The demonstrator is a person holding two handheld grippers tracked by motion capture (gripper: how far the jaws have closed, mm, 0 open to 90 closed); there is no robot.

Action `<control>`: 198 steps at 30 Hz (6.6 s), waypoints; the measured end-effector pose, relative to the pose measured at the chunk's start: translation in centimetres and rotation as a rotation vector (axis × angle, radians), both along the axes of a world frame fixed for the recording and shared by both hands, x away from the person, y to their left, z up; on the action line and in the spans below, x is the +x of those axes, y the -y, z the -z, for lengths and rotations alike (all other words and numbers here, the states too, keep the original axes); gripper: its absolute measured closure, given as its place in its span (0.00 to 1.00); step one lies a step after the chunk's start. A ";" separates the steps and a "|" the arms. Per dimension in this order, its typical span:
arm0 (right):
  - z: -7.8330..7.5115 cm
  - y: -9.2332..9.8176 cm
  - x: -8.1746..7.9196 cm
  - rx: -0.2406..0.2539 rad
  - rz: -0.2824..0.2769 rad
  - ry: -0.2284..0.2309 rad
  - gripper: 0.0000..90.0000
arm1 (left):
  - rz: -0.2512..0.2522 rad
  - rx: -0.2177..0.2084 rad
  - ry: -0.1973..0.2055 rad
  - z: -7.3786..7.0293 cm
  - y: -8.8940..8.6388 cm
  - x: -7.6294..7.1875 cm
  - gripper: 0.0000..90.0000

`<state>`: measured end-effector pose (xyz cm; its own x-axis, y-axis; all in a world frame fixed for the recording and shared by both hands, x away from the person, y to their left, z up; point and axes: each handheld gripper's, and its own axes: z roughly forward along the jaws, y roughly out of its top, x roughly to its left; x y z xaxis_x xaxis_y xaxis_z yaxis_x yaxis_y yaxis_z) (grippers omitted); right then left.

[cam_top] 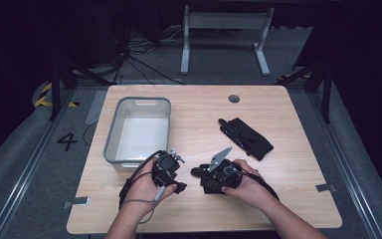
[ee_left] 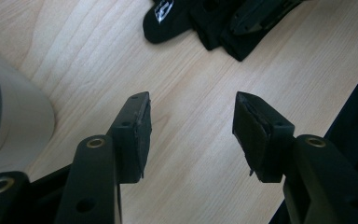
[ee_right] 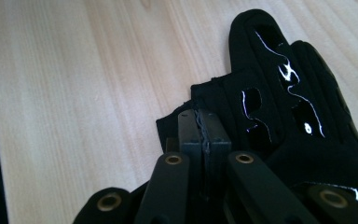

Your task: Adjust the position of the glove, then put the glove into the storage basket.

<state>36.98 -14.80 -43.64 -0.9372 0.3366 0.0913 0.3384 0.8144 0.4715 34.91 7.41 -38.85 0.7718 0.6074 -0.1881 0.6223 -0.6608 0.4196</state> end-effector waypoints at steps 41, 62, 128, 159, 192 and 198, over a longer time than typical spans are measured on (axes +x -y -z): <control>-6.7 12.3 -0.2 0.216 0.361 0.132 0.81 | -0.002 -0.038 0.057 -1.4 1.6 1.9 0.51; -7.5 14.5 0.4 0.256 0.431 0.126 0.80 | 0.005 -0.051 0.055 -1.5 1.1 1.6 0.50; -0.3 18.1 14.7 0.025 0.676 0.009 0.90 | -0.090 -0.044 0.055 -1.4 -3.0 -1.0 0.49; -9.3 15.3 8.0 0.044 0.490 0.324 0.98 | -0.040 -0.039 0.059 -1.5 -1.4 -0.1 0.49; -9.9 10.1 0.6 0.119 0.253 0.370 0.98 | -0.032 -0.039 0.059 -1.5 -1.1 -0.1 0.48; -9.1 10.0 0.5 0.095 0.252 0.374 0.98 | -0.032 -0.038 0.059 -1.5 -1.1 -0.1 0.48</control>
